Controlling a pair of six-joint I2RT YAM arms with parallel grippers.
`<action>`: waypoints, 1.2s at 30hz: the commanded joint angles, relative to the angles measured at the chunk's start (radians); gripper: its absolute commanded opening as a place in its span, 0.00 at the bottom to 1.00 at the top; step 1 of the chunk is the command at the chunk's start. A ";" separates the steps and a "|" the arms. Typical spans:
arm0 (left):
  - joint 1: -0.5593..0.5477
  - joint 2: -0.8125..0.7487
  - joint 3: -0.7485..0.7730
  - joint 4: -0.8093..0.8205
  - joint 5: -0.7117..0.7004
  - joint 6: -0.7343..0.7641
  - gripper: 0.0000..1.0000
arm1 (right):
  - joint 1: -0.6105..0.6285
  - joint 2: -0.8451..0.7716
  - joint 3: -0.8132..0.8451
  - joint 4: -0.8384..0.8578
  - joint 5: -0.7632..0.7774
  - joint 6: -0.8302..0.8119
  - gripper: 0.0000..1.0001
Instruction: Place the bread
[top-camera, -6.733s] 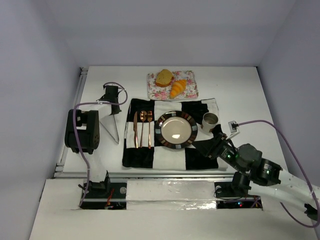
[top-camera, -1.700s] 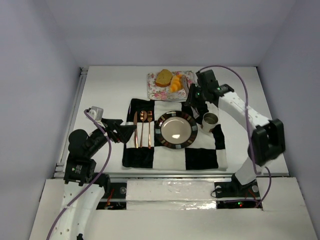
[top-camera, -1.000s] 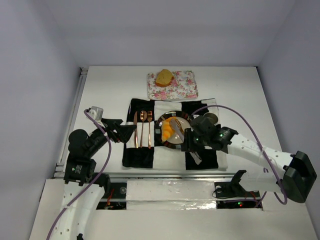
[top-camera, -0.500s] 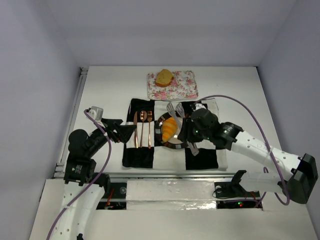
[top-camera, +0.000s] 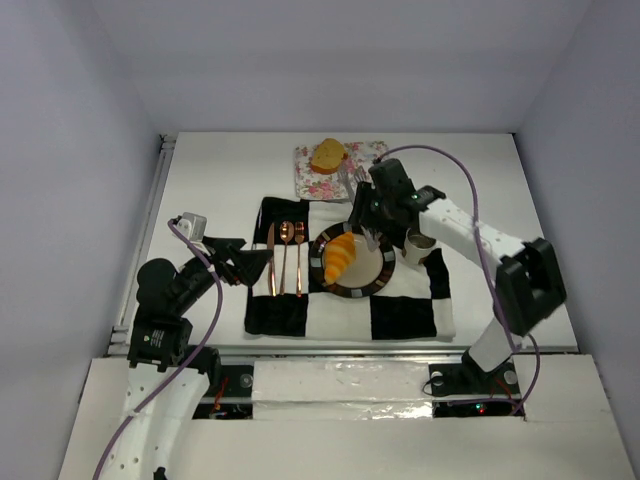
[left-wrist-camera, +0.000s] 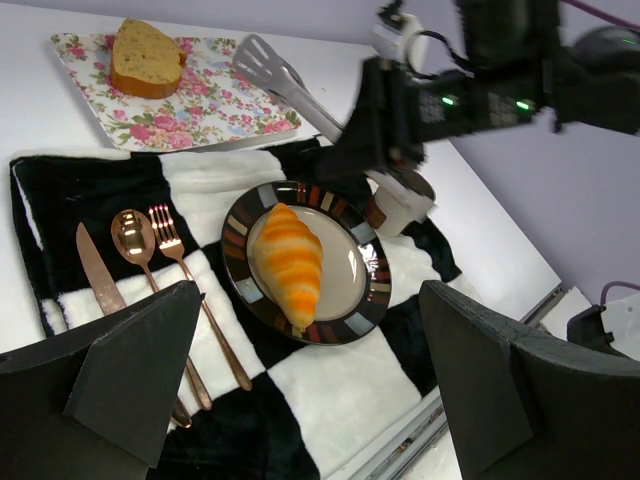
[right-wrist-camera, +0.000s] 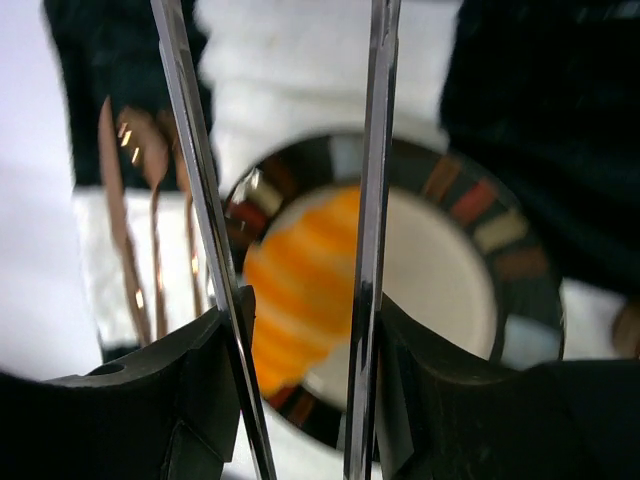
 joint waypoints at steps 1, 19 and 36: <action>-0.005 -0.006 -0.012 0.054 0.010 0.007 0.91 | -0.055 0.102 0.127 0.060 -0.058 -0.043 0.52; -0.042 -0.002 -0.009 0.048 0.007 0.008 0.90 | -0.158 0.603 0.554 0.037 -0.224 0.048 0.51; -0.051 -0.011 -0.006 0.040 -0.009 0.008 0.90 | -0.167 0.375 0.307 0.238 -0.259 0.084 0.20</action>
